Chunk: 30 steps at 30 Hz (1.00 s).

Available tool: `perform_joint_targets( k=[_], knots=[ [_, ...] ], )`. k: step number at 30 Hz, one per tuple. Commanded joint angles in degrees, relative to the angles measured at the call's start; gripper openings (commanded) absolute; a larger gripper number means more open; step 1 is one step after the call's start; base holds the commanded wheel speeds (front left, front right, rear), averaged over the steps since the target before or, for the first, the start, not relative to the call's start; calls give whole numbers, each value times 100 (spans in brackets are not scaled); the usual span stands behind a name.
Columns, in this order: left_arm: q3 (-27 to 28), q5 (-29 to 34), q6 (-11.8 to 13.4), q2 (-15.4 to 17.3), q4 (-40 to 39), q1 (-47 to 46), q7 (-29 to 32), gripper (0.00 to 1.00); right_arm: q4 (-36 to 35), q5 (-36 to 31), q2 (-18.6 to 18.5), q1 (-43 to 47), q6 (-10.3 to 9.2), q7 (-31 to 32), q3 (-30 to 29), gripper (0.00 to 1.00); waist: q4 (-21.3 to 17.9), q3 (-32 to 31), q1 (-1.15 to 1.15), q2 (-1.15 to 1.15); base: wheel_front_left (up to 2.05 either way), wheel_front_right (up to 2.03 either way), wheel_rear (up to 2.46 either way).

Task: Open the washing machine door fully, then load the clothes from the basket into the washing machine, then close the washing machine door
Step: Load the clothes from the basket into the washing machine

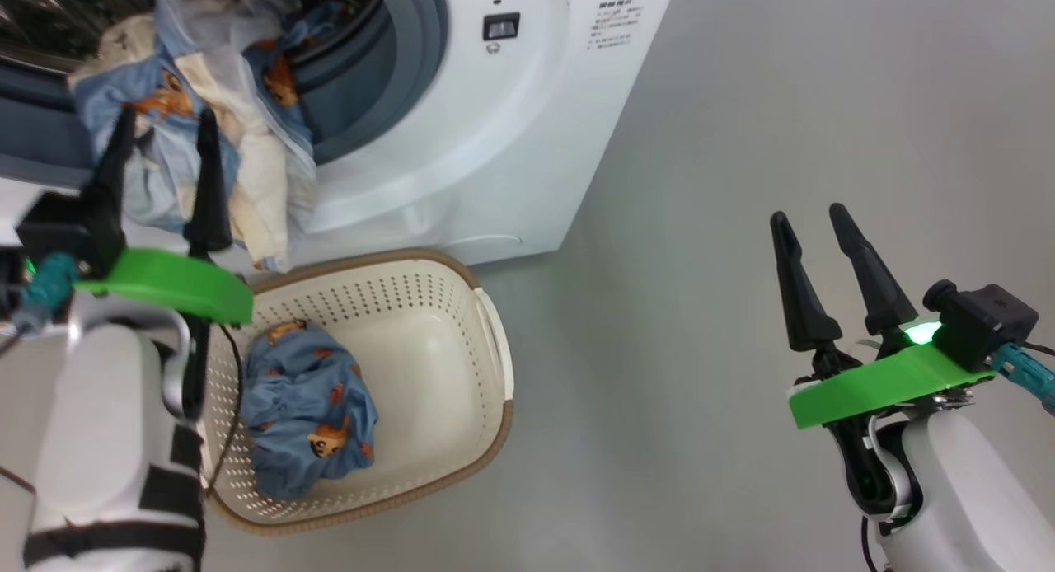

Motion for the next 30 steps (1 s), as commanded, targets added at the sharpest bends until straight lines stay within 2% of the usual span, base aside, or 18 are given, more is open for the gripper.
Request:
perform_joint_targets(
  k=[1, 12, 30],
  knots=[
    [145, 68, 1, 150, -195, 97, -30, 100, -114, -46, -79, 122, 26, -46, 55, 100, 84, -132, 1, 0, 0, 0, 0],
    [268, 213, -1, -190, -655, 1081, -30, 100, -50, -37, -274, 444, 26, -46, -28, 100, 363, -660, 1, 0, 0, 0, 0],
    [461, 340, -27, -351, -1392, 2407, -30, 100, -13, -35, -516, 976, 26, -46, -67, 100, 573, -1343, 1, 0, 0, 0, 0]
  ],
)
